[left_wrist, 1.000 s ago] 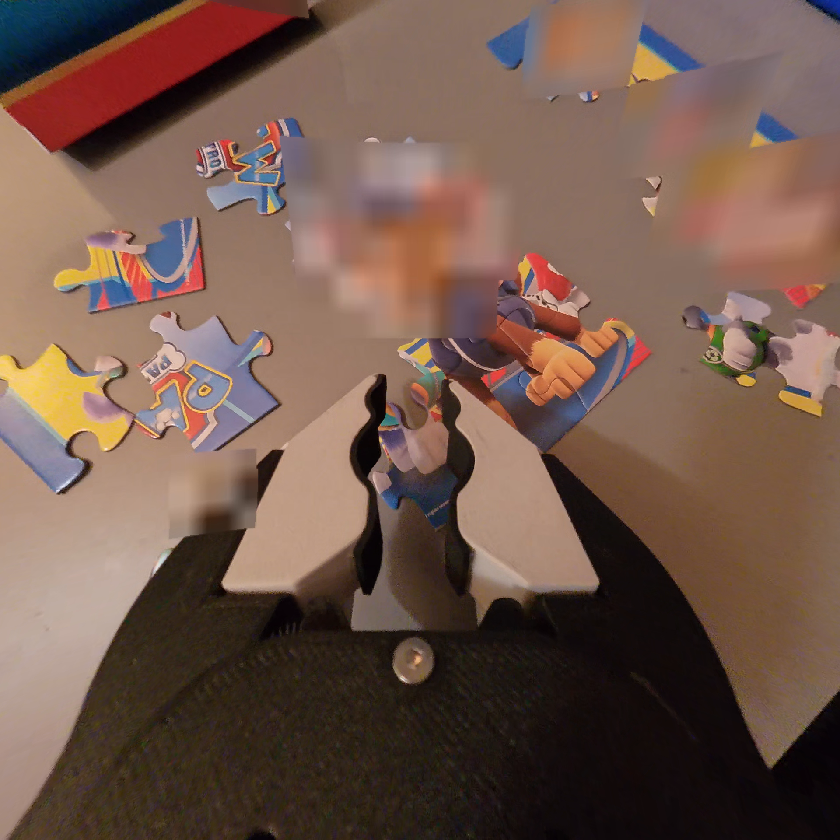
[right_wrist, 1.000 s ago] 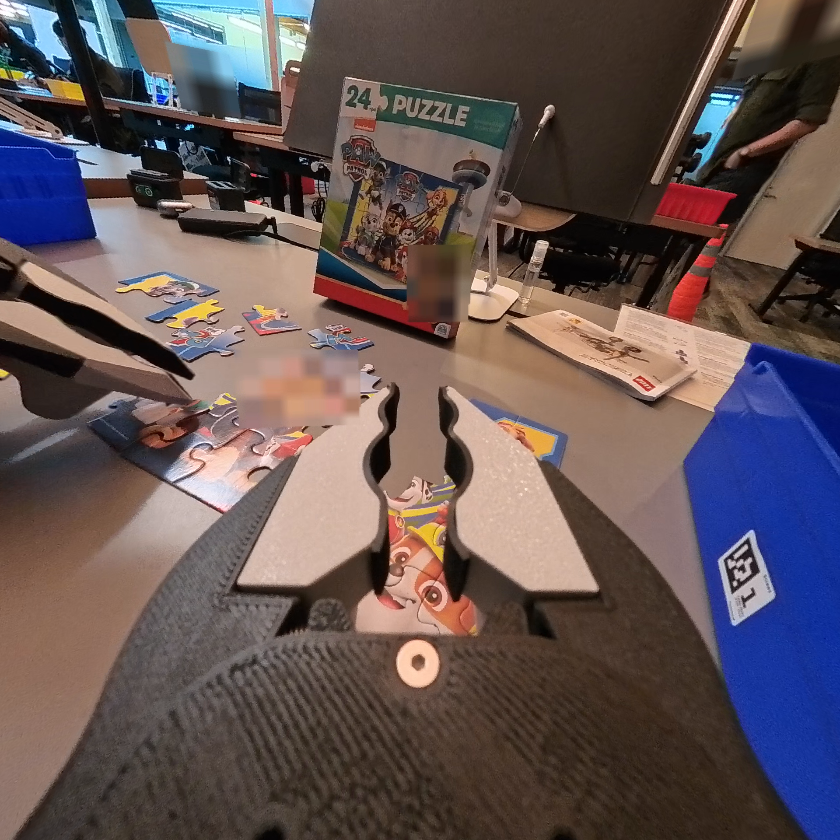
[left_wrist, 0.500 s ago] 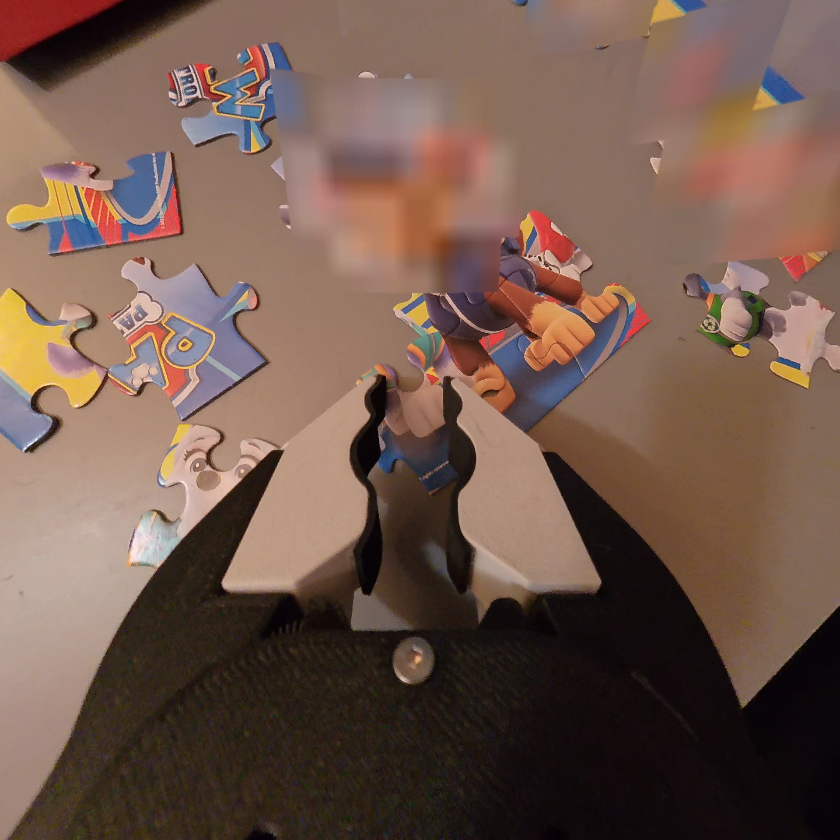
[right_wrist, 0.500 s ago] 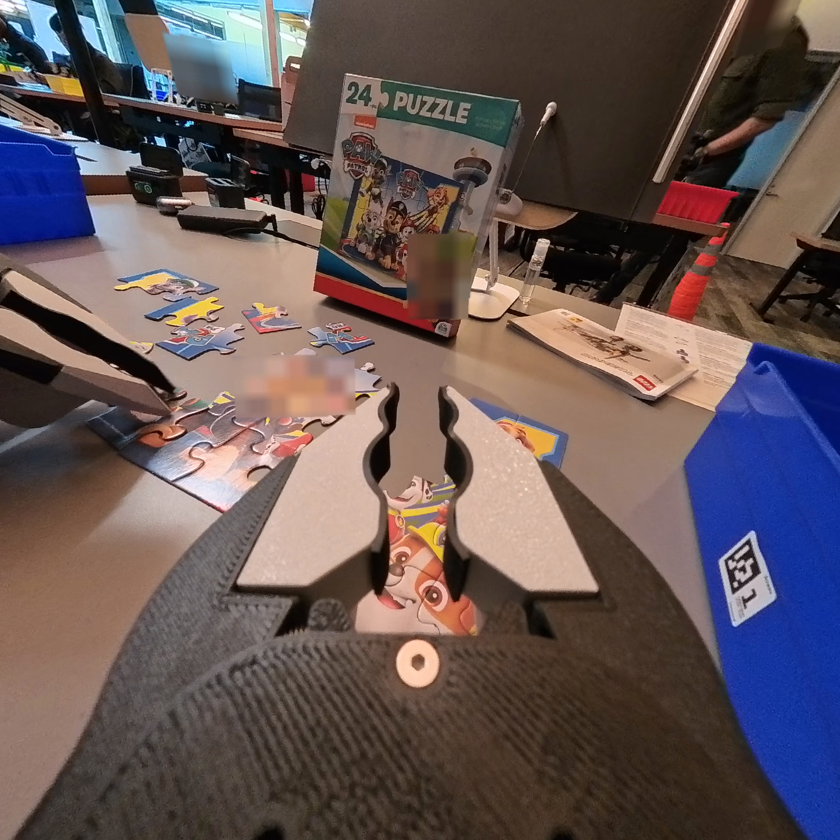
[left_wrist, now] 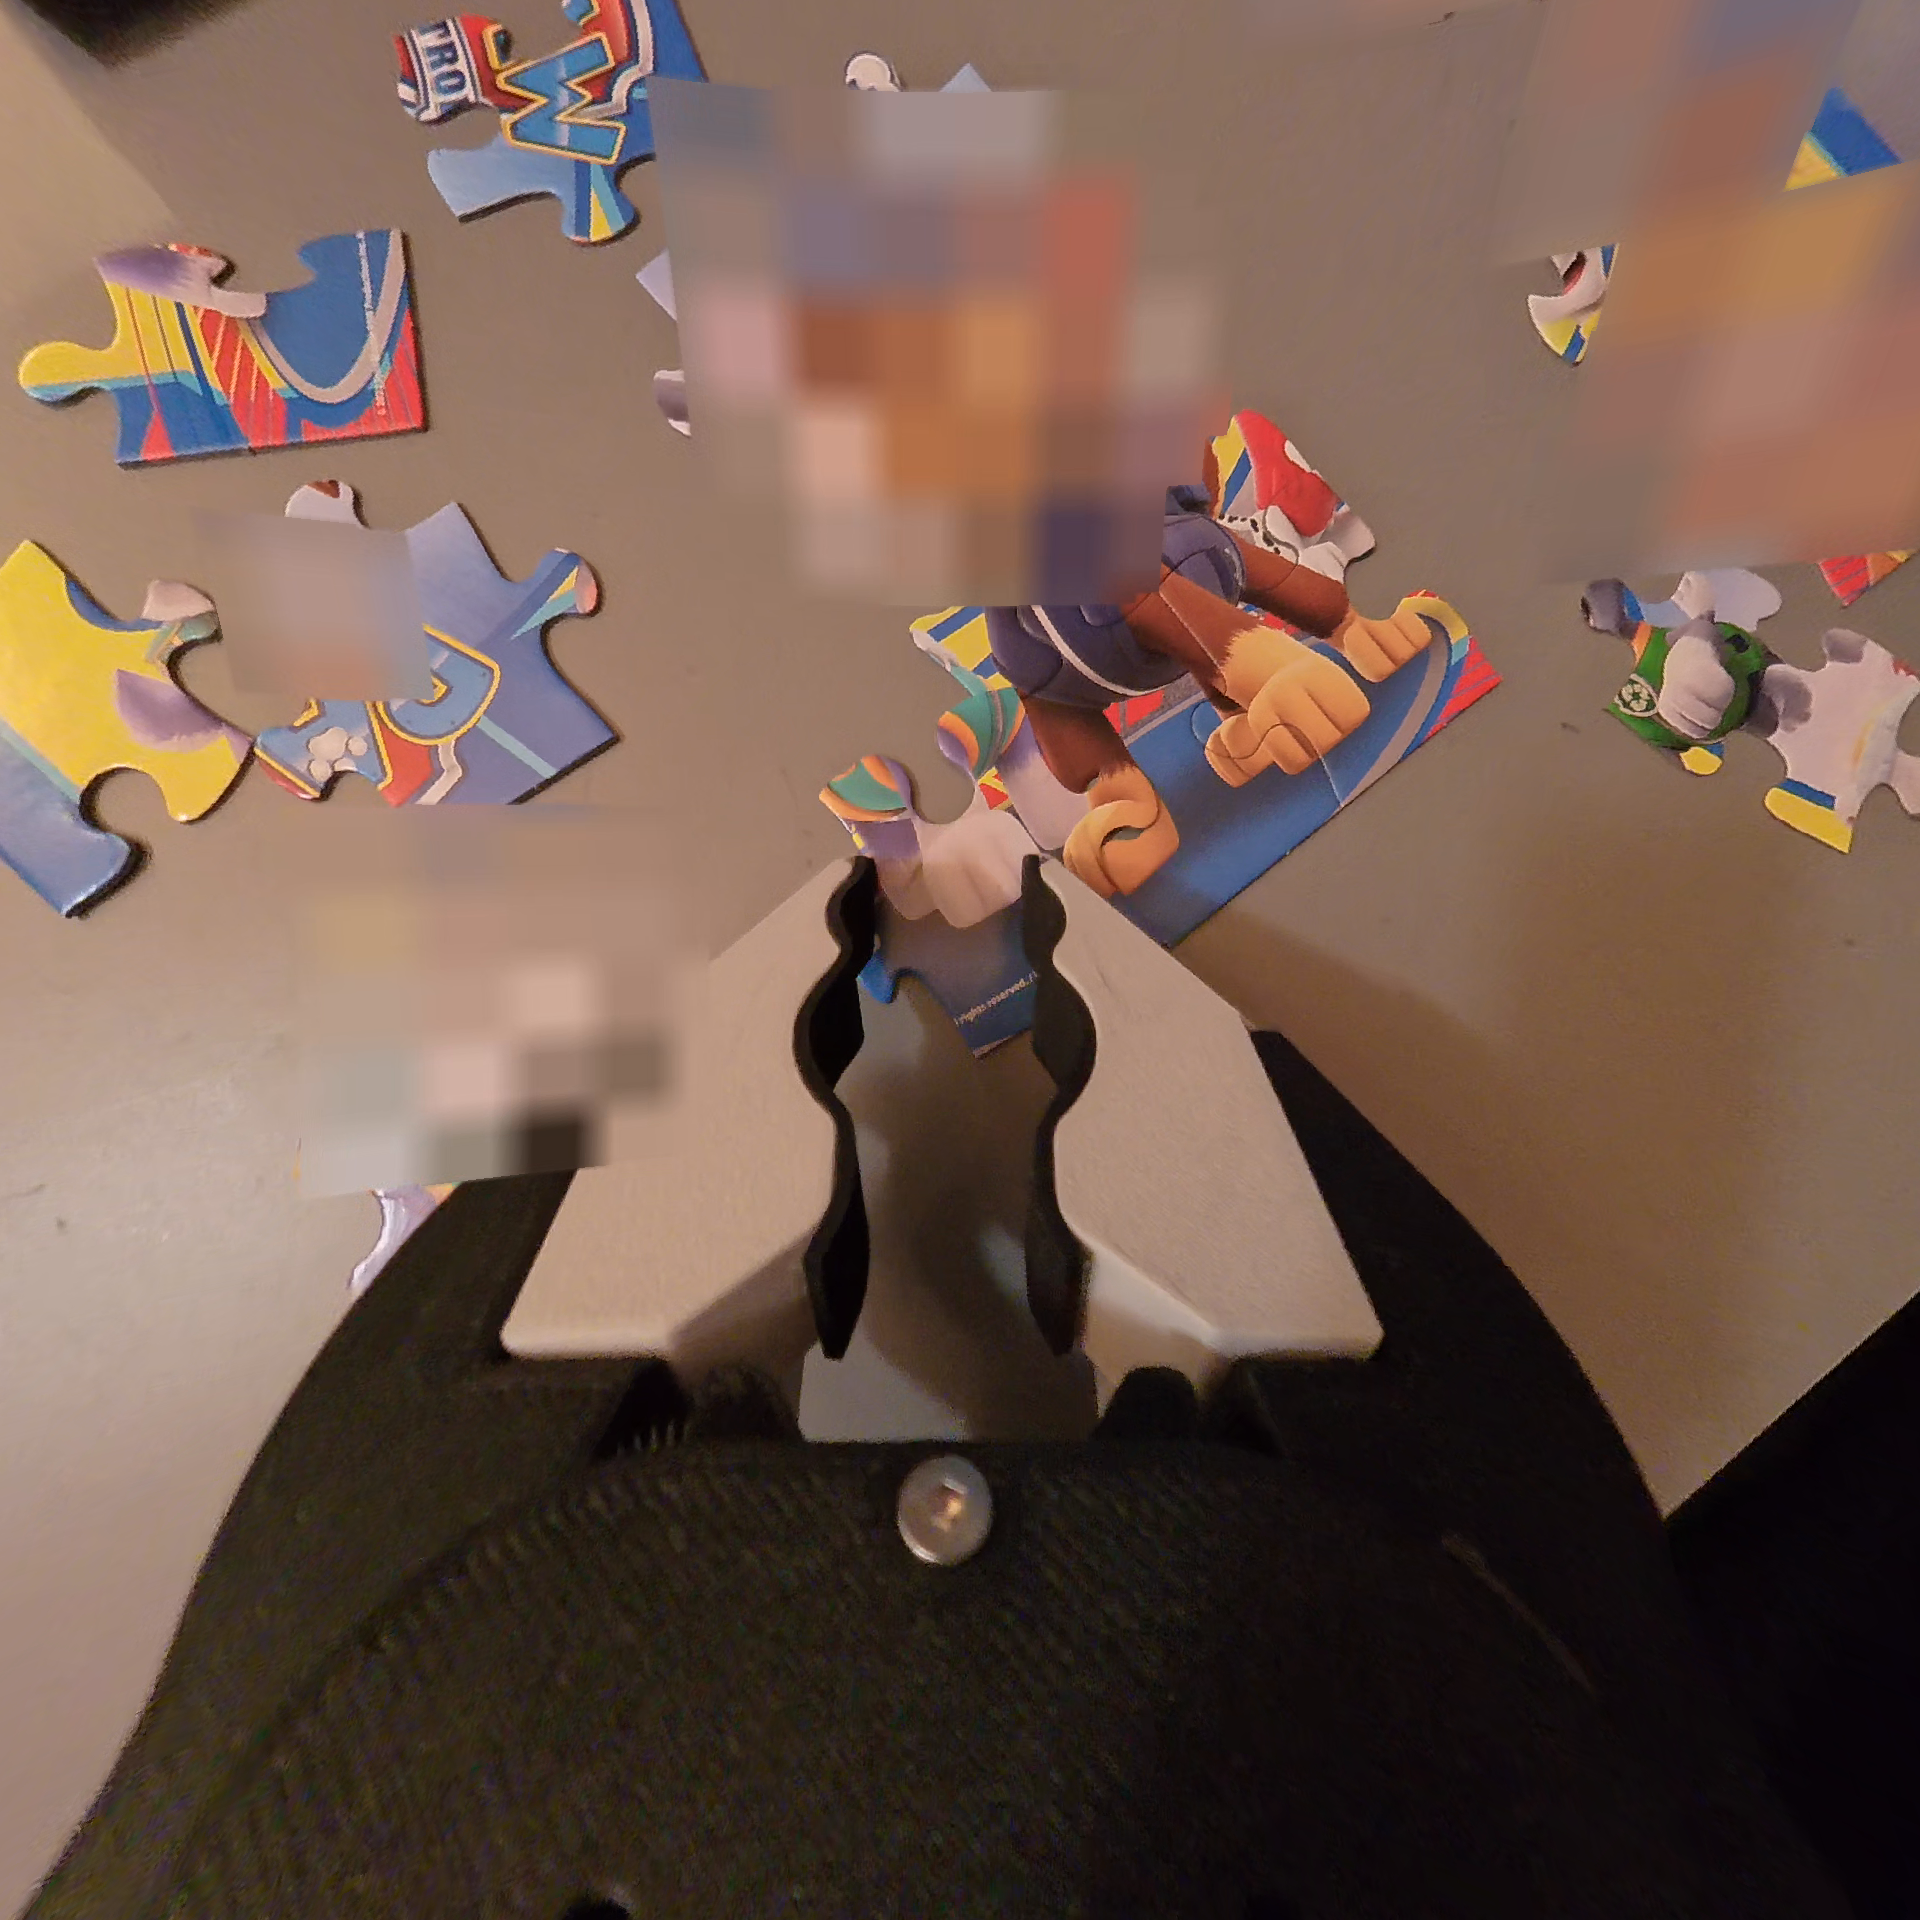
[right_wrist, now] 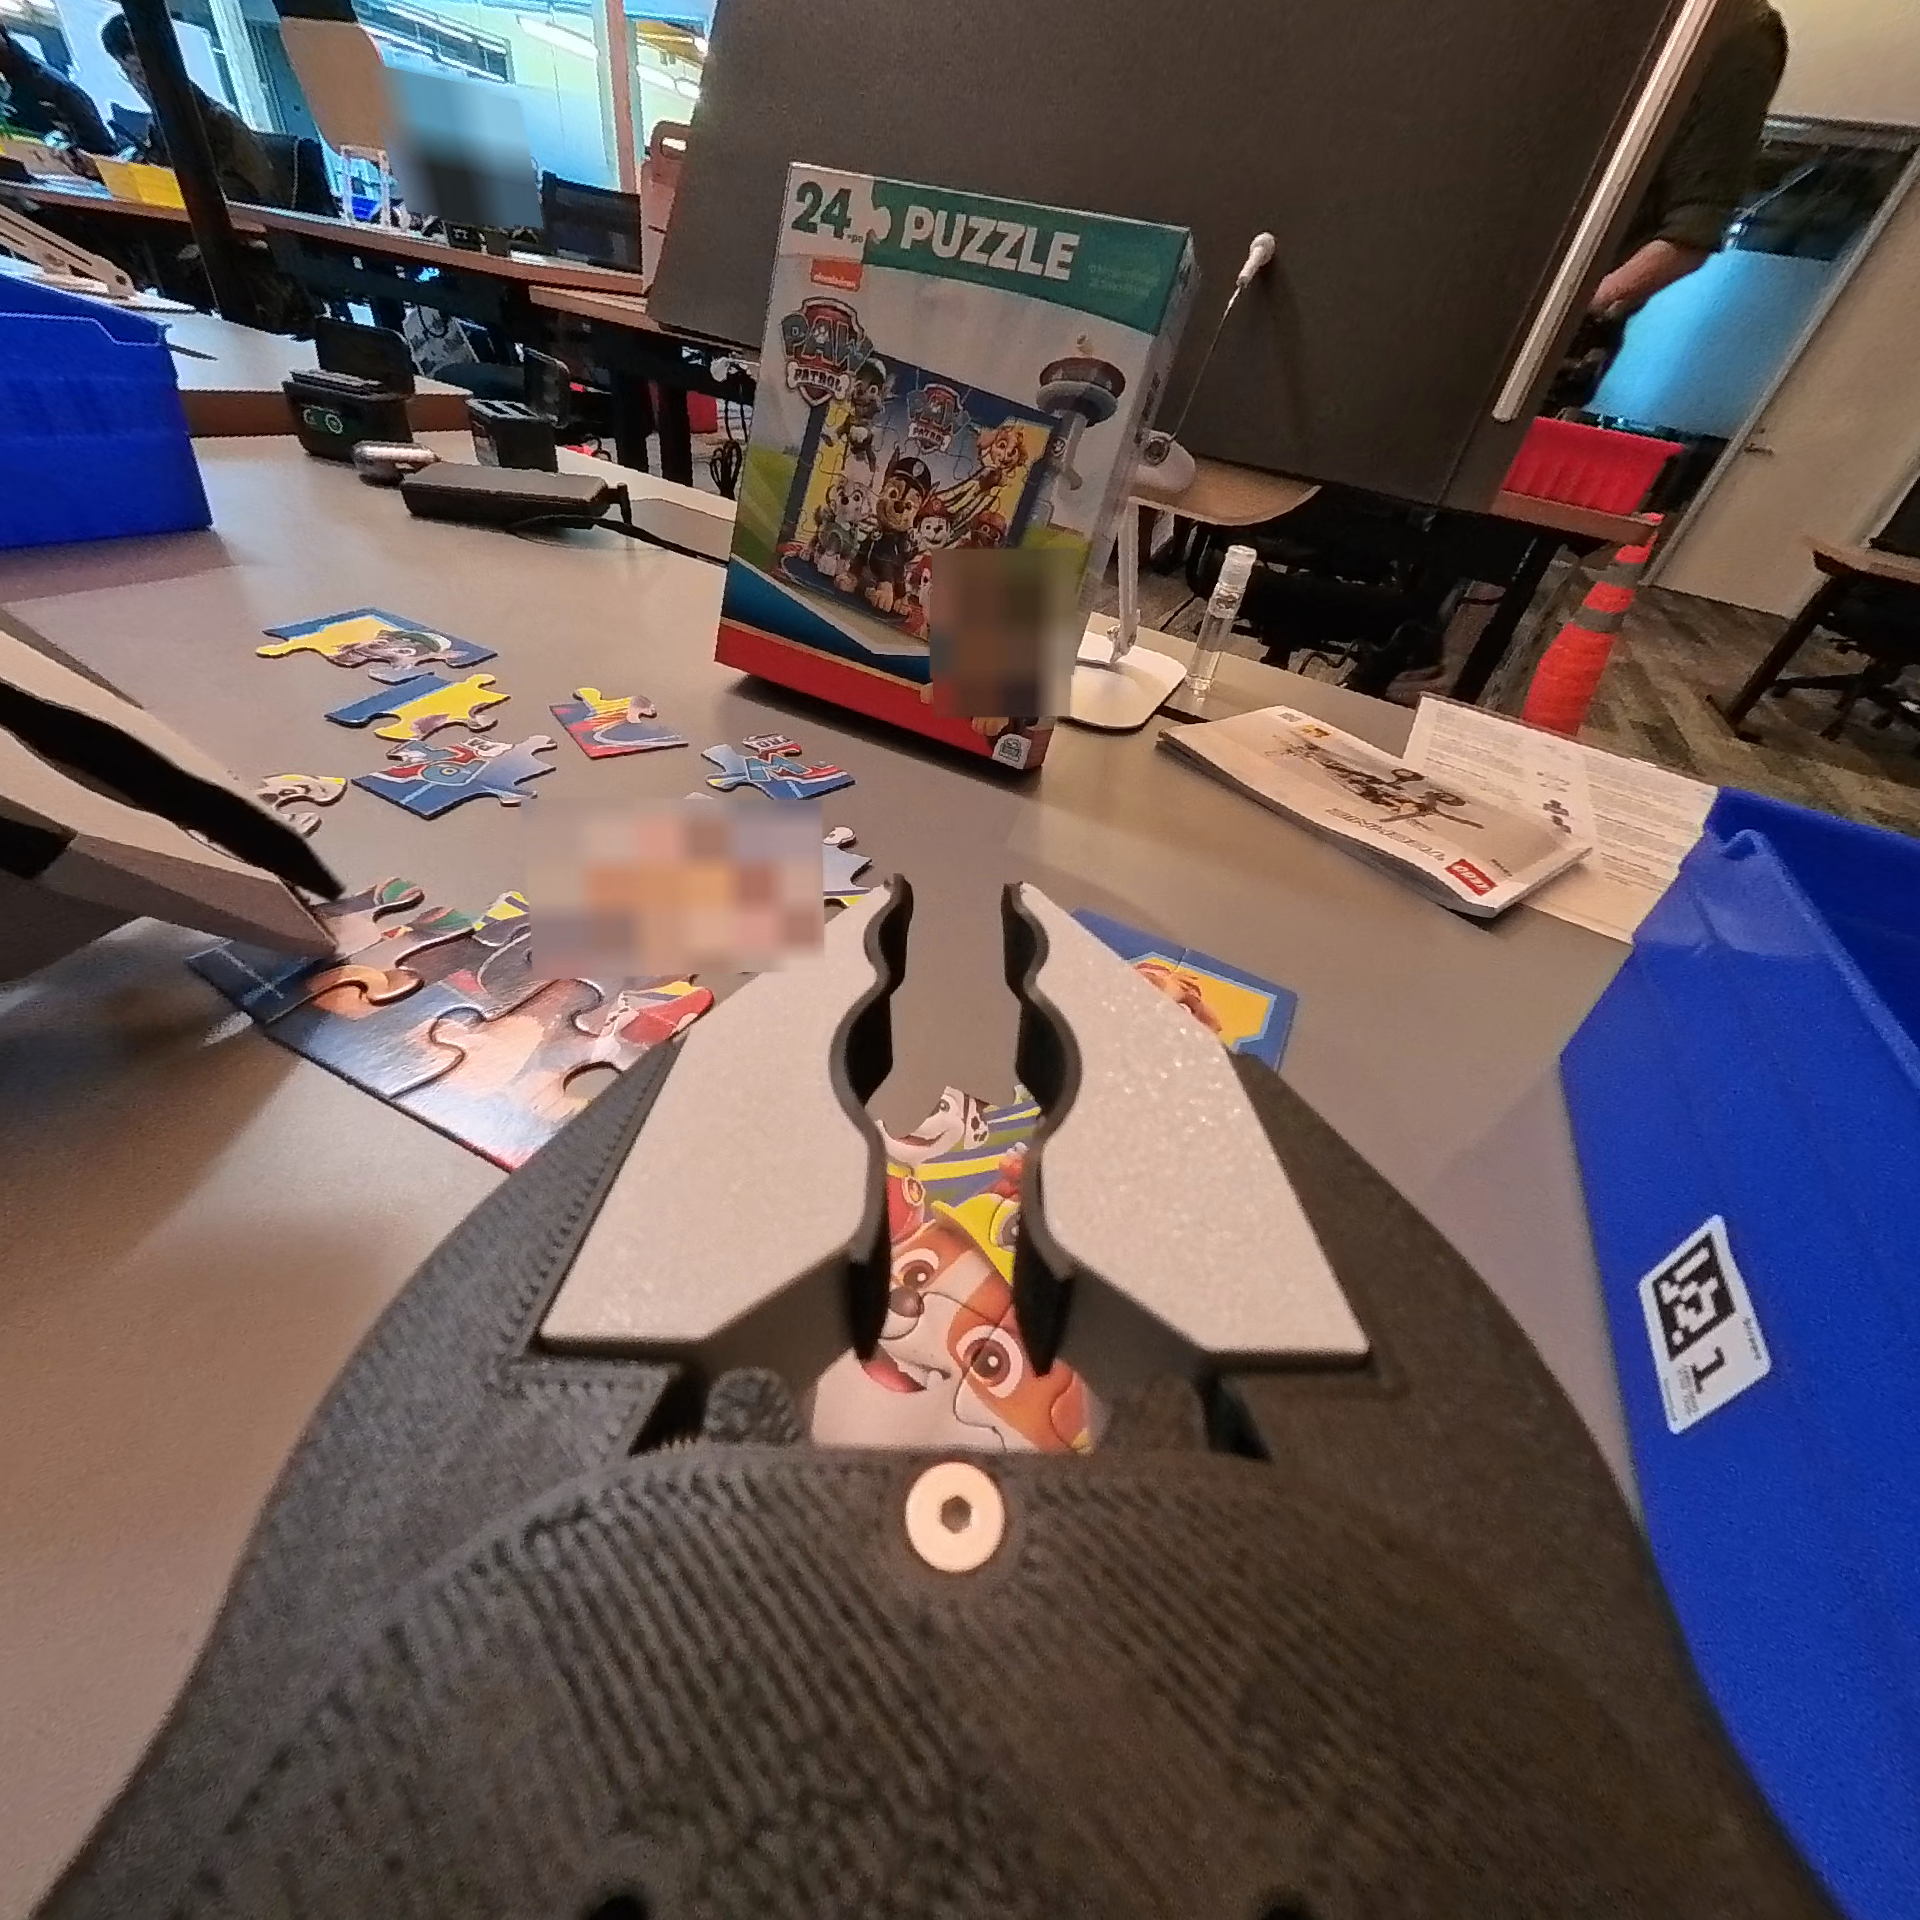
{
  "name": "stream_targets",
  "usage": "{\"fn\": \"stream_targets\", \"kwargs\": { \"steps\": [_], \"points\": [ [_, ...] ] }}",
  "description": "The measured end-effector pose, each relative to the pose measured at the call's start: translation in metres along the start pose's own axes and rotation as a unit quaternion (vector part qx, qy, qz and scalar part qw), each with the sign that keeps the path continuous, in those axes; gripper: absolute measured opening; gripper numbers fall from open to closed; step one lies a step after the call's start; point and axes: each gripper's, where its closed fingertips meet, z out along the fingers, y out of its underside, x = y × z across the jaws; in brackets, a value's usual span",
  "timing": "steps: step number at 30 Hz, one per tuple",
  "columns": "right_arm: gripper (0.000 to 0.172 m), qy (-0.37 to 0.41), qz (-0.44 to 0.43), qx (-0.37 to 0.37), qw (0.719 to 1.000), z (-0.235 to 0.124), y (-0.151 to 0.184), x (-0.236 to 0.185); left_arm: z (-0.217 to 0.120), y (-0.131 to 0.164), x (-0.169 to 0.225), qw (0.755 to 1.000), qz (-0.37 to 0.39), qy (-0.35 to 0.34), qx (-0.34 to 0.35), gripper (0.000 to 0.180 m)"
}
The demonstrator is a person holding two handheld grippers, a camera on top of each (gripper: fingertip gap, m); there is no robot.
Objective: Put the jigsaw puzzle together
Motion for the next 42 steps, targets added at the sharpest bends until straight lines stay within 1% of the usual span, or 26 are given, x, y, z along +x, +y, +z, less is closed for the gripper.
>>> {"fn": "stream_targets", "kwargs": {
  "steps": [3, 8, 11, 15, 18, 20, 27, 31, 34, 37, 42],
  "points": [
    [0.016, 0.000, -0.001, -0.001, 1.000, 0.000, 0.000, 0.000, -0.001, 0.001, -0.003, 1.000, -0.012, -0.007, -0.009, 0.033],
    [0.016, 0.000, -0.002, -0.001, 1.000, 0.000, 0.000, 0.000, -0.001, 0.001, -0.004, 1.000, -0.025, -0.013, -0.011, 0.036],
    [0.016, 0.001, -0.002, 0.000, 1.000, 0.000, 0.000, 0.000, -0.002, -0.002, -0.002, 1.000, -0.024, -0.013, 0.000, 0.035],
    [0.016, 0.000, -0.002, -0.001, 1.000, 0.001, 0.000, 0.000, -0.002, -0.015, 0.012, 1.000, 0.001, 0.006, 0.028, 0.040],
    [0.016, 0.000, -0.001, 0.001, 1.000, 0.000, 0.000, 0.000, 0.004, -0.013, 0.015, 0.999, 0.037, -0.013, 0.013, 0.045],
    [0.016, 0.000, 0.000, 0.001, 1.000, 0.000, 0.000, 0.000, 0.007, -0.012, 0.015, 0.998, 0.050, -0.023, 0.007, 0.045],
    [0.016, -0.001, 0.002, 0.003, 1.000, 0.000, -0.001, 0.000, 0.006, -0.009, 0.010, 0.999, 0.042, -0.030, -0.004, 0.046],
    [0.016, -0.001, 0.002, 0.002, 1.000, 0.000, -0.001, 0.000, 0.005, -0.012, 0.013, 0.999, 0.040, -0.021, 0.004, 0.045],
    [0.016, -0.001, 0.003, 0.003, 1.000, 0.000, -0.001, 0.000, 0.003, -0.015, 0.005, 0.999, 0.039, -0.030, 0.008, 0.046],
    [0.016, -0.001, 0.004, 0.004, 1.000, 0.000, -0.001, 0.001, 0.001, -0.016, -0.011, 0.999, 0.018, -0.037, 0.012, 0.045],
    [0.016, -0.001, 0.004, 0.003, 1.000, 0.000, -0.001, 0.000, 0.001, -0.007, -0.032, 0.999, -0.018, -0.042, 0.005, 0.045]
  ]
}}
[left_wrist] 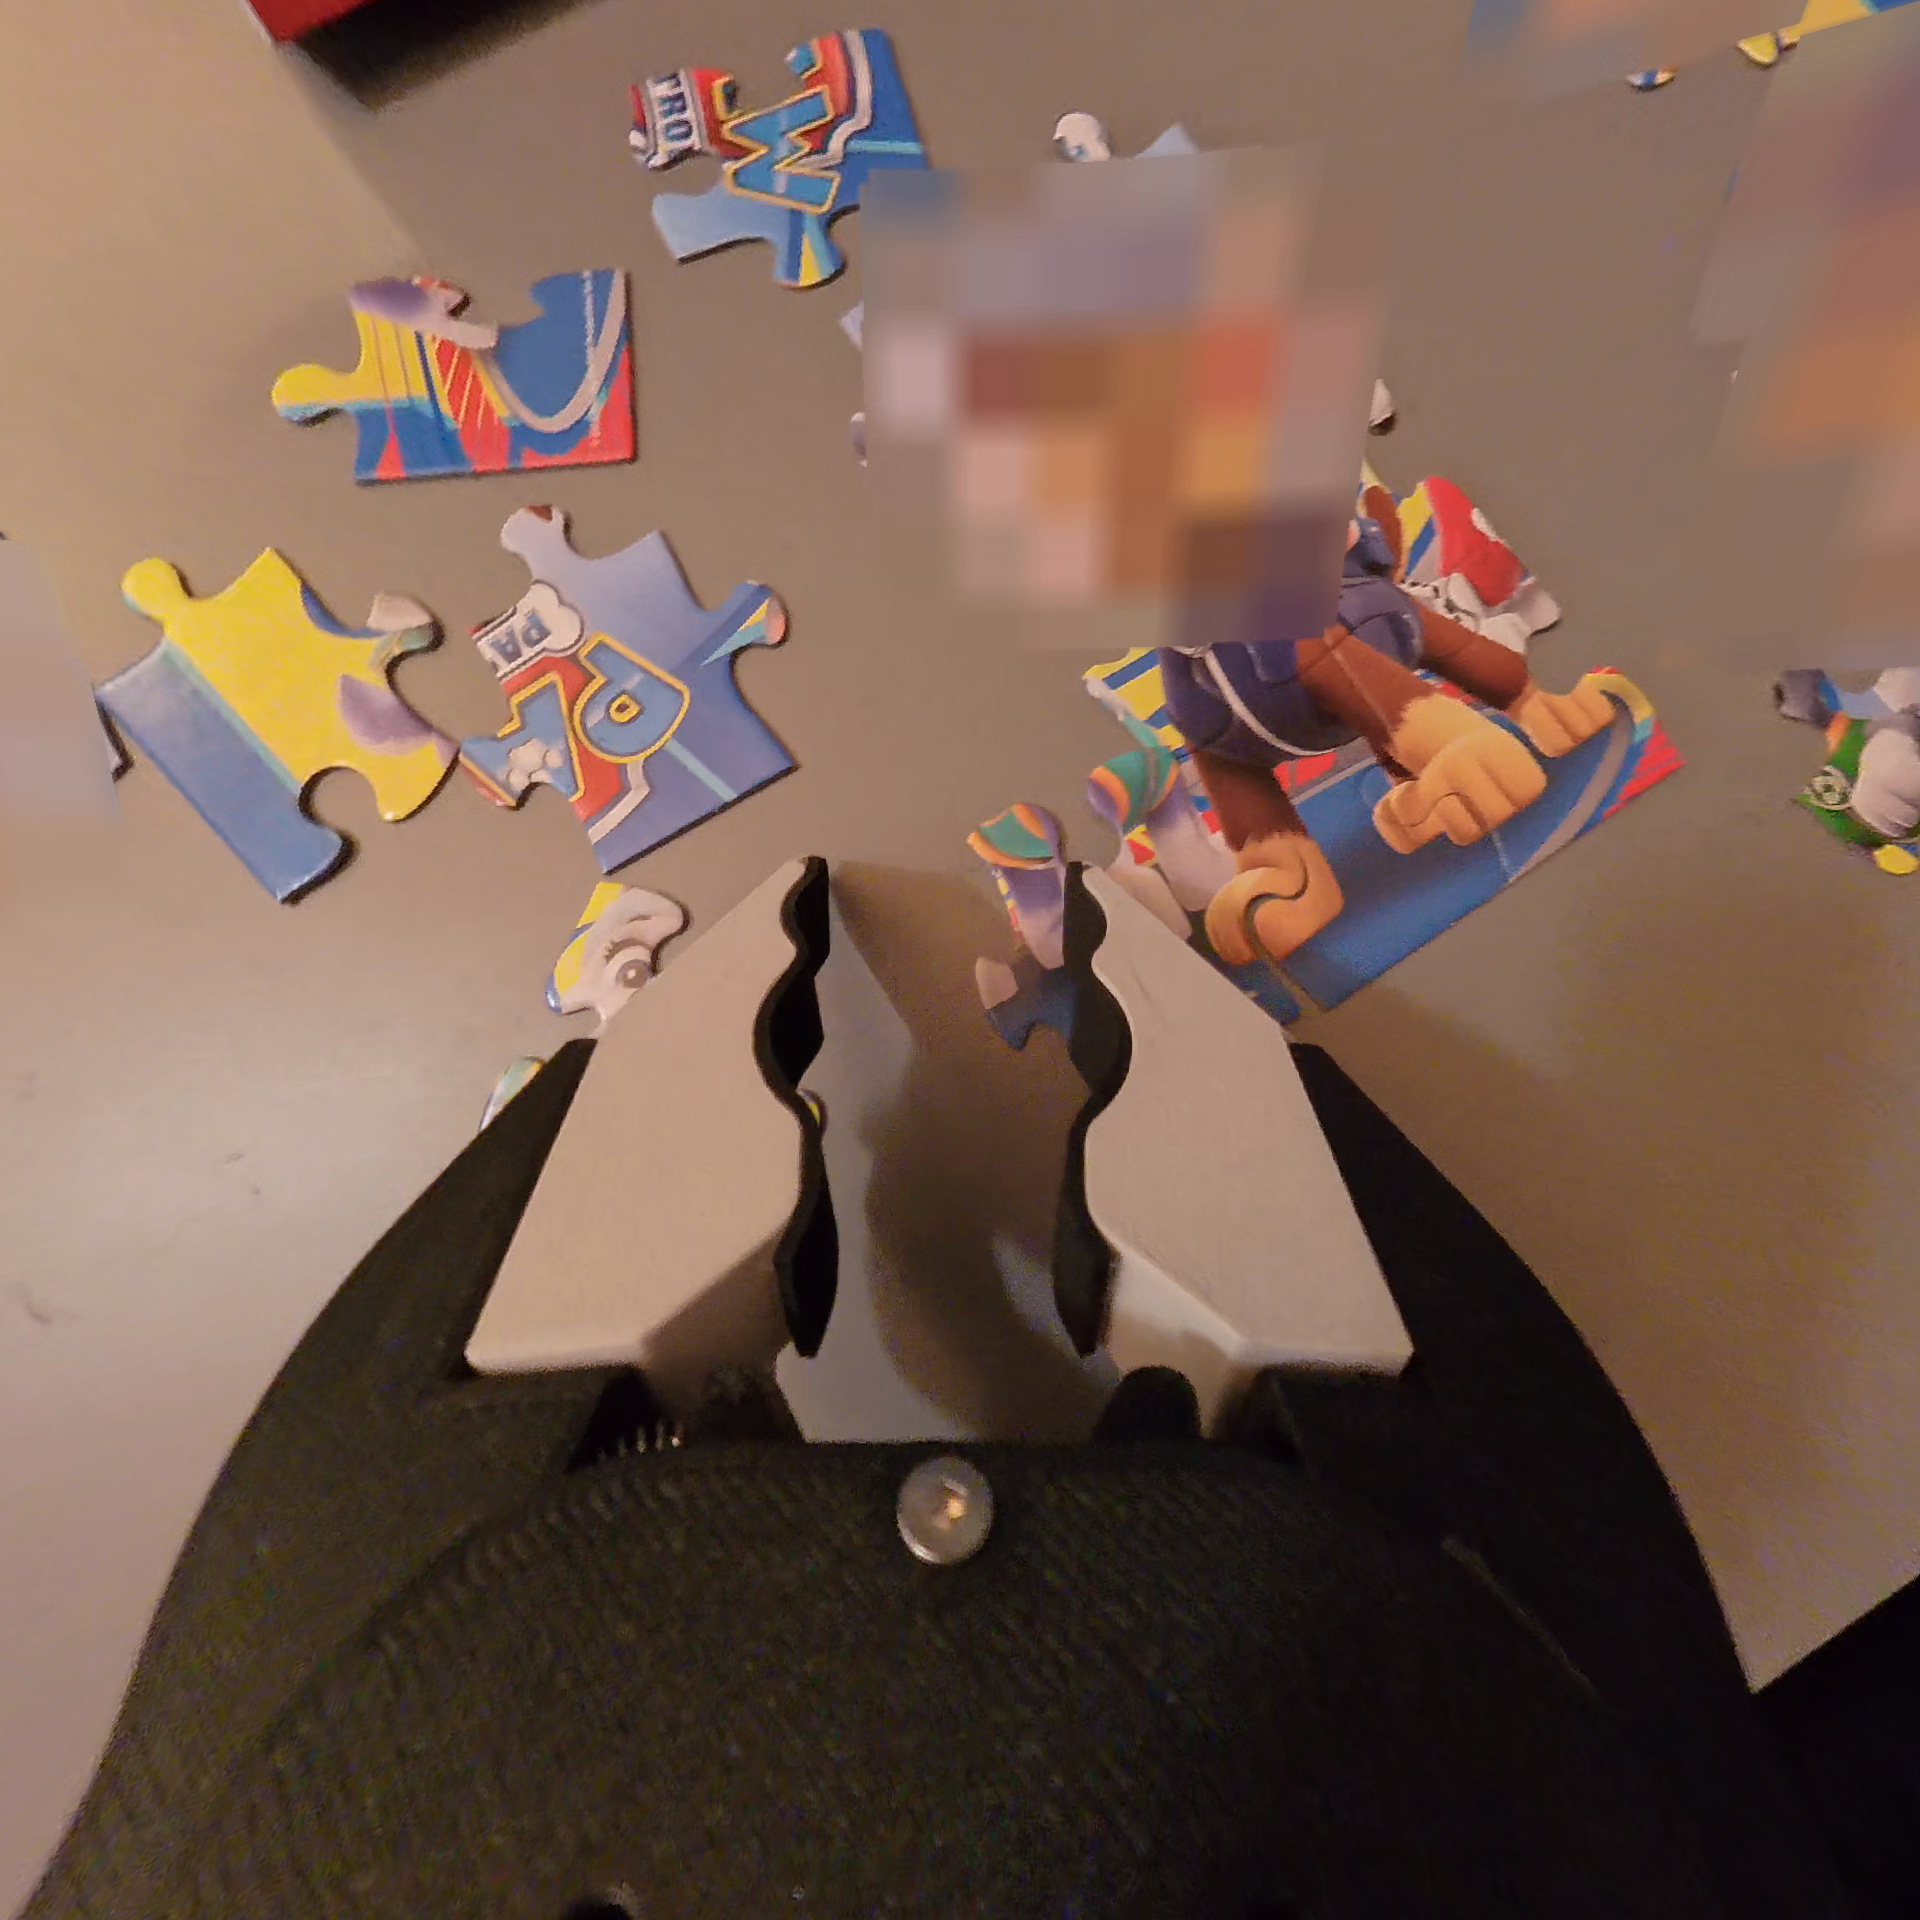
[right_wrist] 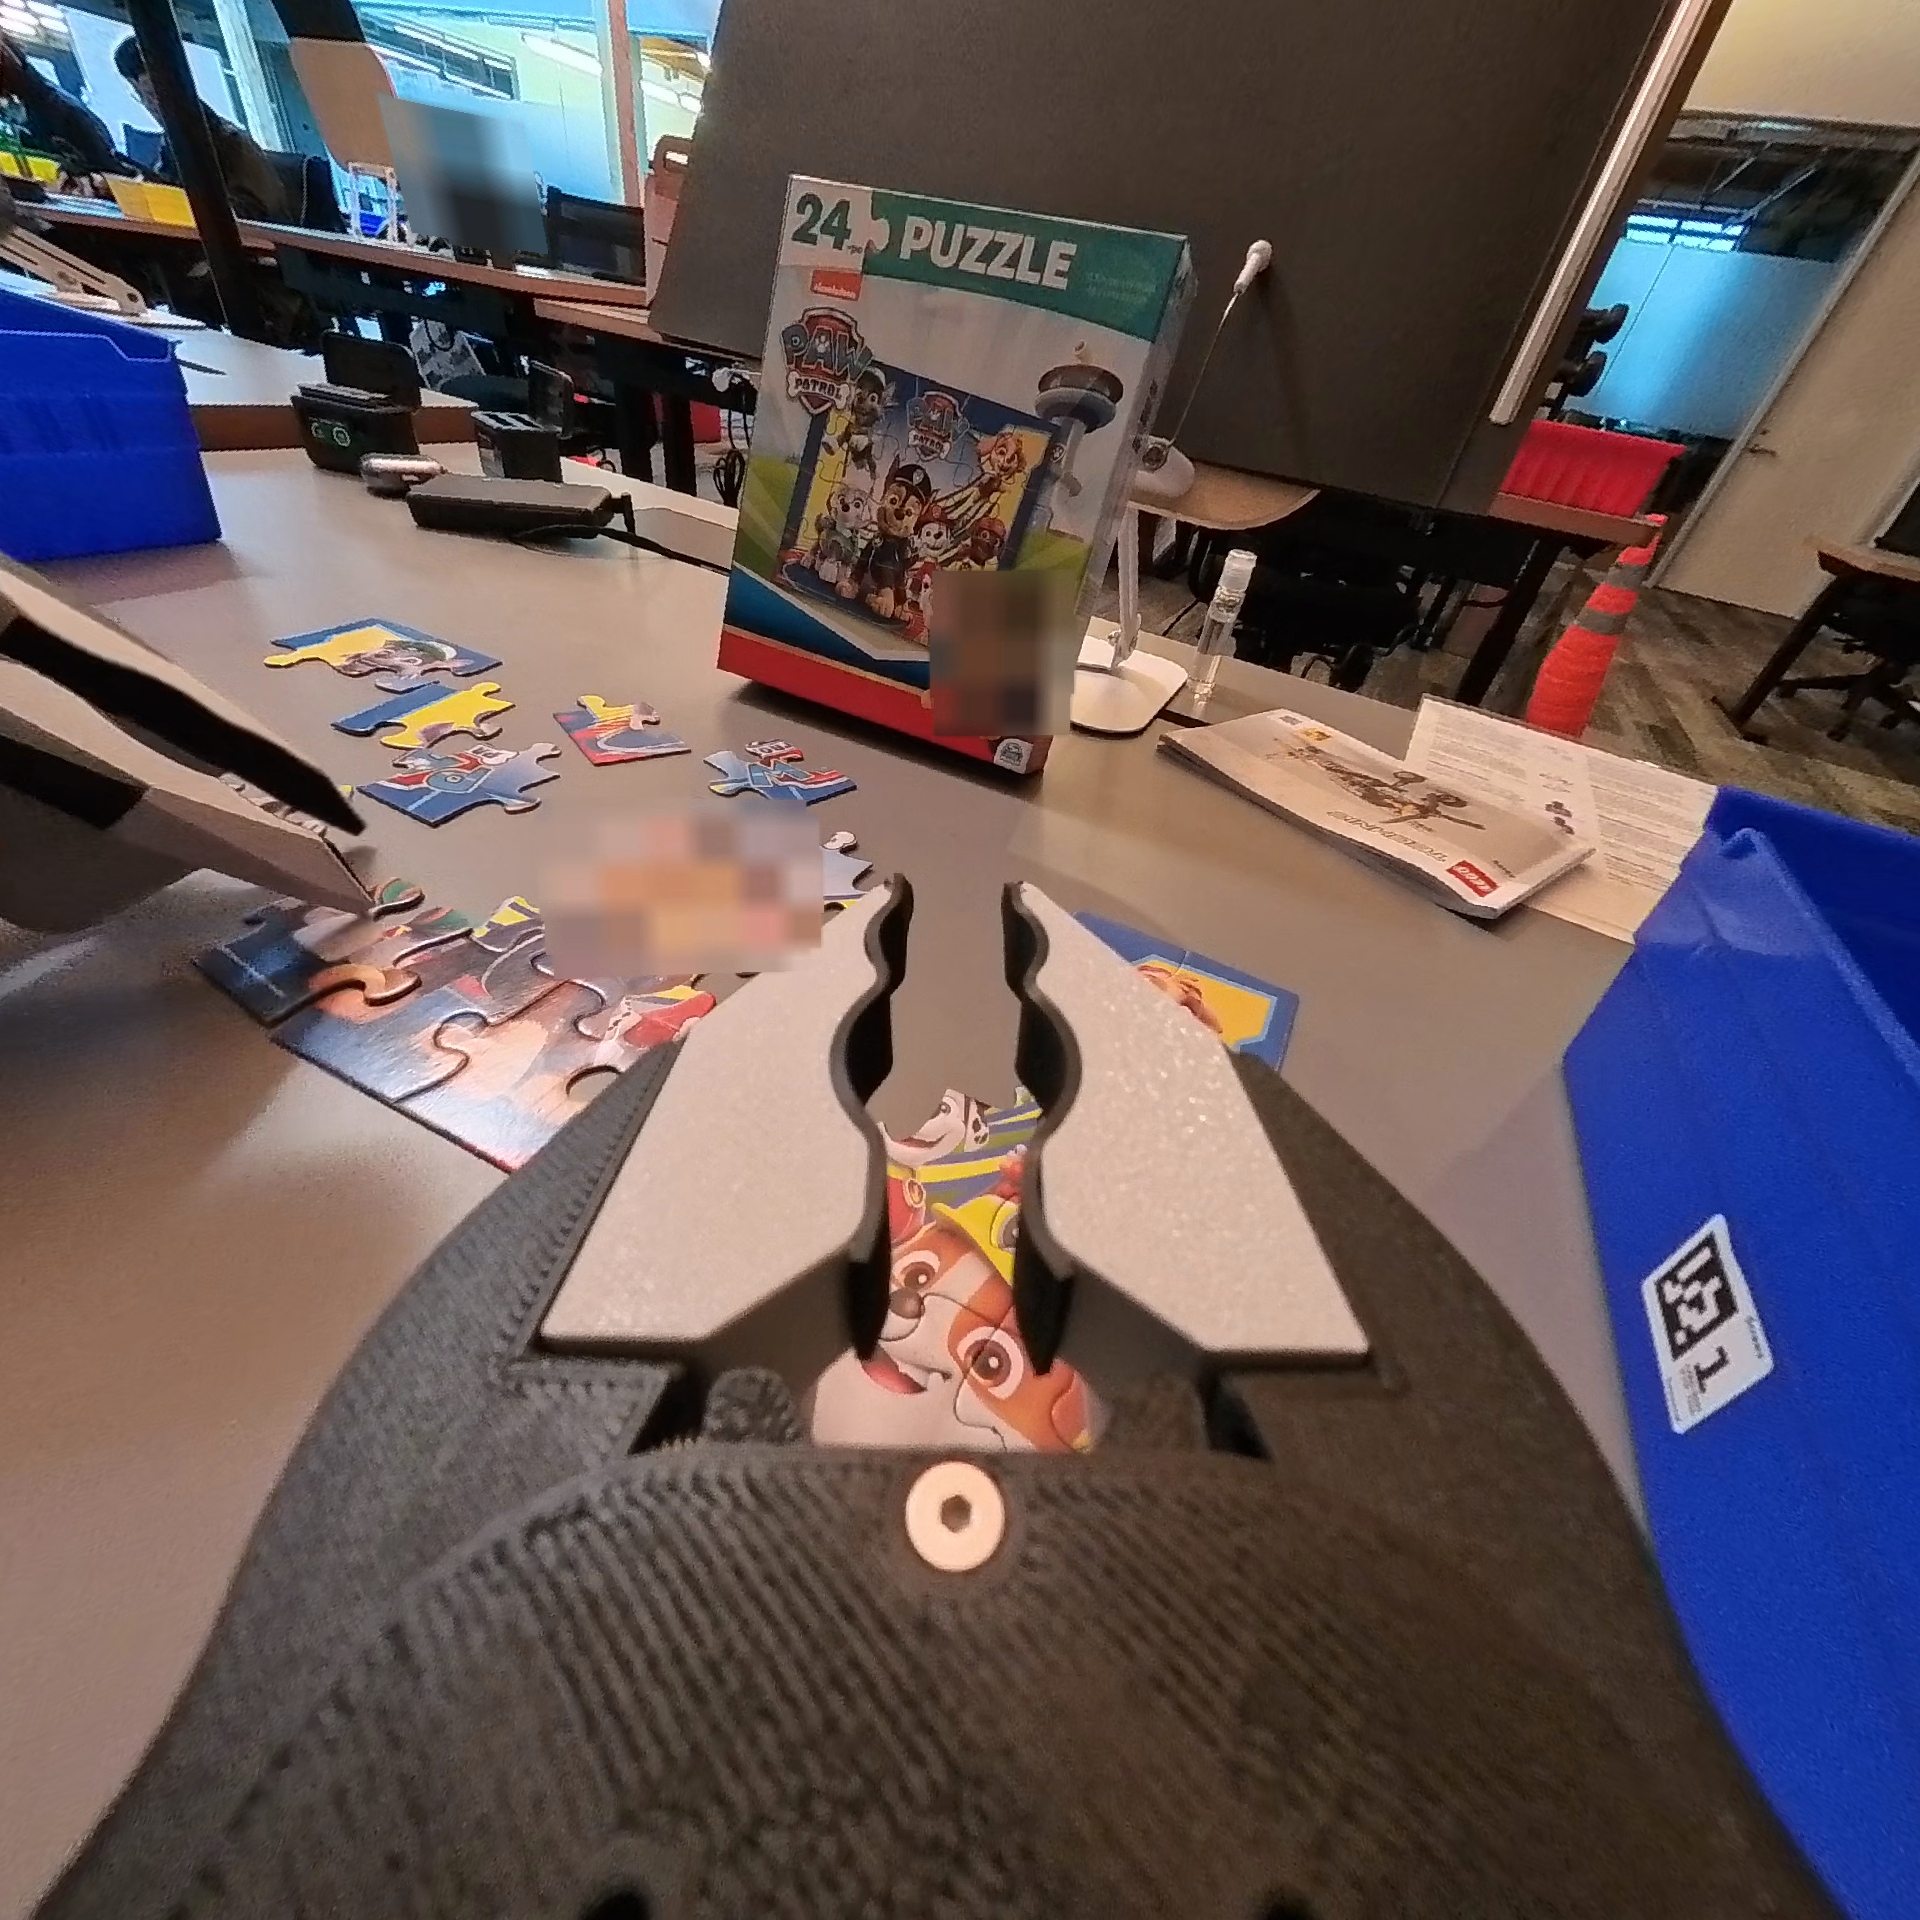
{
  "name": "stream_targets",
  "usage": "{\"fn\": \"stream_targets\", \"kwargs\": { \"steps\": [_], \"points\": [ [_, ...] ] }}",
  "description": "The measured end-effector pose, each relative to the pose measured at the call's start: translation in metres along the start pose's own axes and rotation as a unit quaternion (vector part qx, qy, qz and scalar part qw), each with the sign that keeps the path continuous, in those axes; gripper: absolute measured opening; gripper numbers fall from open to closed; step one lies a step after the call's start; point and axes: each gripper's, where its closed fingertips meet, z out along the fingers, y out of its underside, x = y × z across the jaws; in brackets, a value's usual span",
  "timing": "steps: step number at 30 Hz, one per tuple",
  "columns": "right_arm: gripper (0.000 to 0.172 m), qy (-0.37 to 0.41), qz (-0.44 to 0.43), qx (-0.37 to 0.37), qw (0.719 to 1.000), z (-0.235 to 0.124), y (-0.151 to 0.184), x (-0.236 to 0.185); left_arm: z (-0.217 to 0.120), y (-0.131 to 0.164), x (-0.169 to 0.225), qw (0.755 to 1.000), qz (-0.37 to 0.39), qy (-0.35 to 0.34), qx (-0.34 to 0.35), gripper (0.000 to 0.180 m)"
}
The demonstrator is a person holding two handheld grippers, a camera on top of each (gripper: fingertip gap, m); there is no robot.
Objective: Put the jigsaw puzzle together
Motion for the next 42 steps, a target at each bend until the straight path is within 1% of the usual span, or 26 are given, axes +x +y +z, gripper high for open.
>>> {"fn": "stream_targets", "kwargs": {
  "steps": [8, 11, 14, 15, 16, 18, 19, 20, 24, 30, 39, 42],
  "points": [
    [0.016, 0.000, 0.000, 0.000, 1.000, 0.000, 0.000, 0.000, -0.003, 0.006, 0.006, 1.000, 0.005, 0.006, -0.009, 0.043],
    [0.016, 0.000, 0.000, 0.000, 1.000, 0.000, 0.000, 0.000, -0.006, 0.008, 0.010, 1.000, 0.008, 0.013, -0.014, 0.043],
    [0.016, 0.000, 0.000, 0.001, 1.000, 0.000, 0.000, 0.000, -0.009, 0.007, 0.012, 0.999, 0.009, 0.032, -0.003, 0.043],
    [0.016, 0.000, 0.000, 0.001, 1.000, 0.000, 0.000, 0.000, -0.011, 0.005, 0.017, 0.998, 0.010, 0.060, 0.005, 0.042],
    [0.016, 0.000, 0.000, 0.001, 1.000, 0.000, 0.000, 0.000, -0.016, 0.004, 0.028, 0.994, 0.021, 0.110, 0.015, 0.043],
    [0.016, 0.000, 0.000, 0.001, 1.000, 0.000, 0.000, 0.000, -0.030, 0.001, 0.045, 0.977, 0.029, 0.208, 0.038, 0.045],
    [0.016, 0.000, 0.000, 0.001, 1.000, 0.000, 0.000, 0.000, -0.034, 0.002, 0.046, 0.970, 0.026, 0.238, 0.038, 0.049],
    [0.016, 0.000, 0.000, 0.000, 1.000, 0.000, 0.000, 0.000, -0.035, 0.004, 0.042, 0.969, 0.018, 0.244, 0.033, 0.053],
    [0.016, 0.001, -0.001, -0.001, 1.000, 0.000, 0.000, 0.000, -0.032, 0.006, 0.029, 0.972, 0.037, 0.229, 0.028, 0.060],
    [0.016, 0.001, -0.002, -0.002, 1.000, 0.000, 0.000, 0.000, -0.023, 0.019, 0.033, 0.973, 0.069, 0.221, -0.010, 0.064],
    [0.016, 0.000, -0.001, -0.001, 1.000, 0.000, 0.000, 0.000, -0.028, 0.024, 0.040, 0.969, 0.058, 0.237, -0.024, 0.064],
    [0.016, 0.000, -0.001, 0.000, 1.000, 0.000, 0.000, 0.000, -0.028, 0.024, 0.039, 0.972, 0.060, 0.228, -0.026, 0.066]
  ]
}}
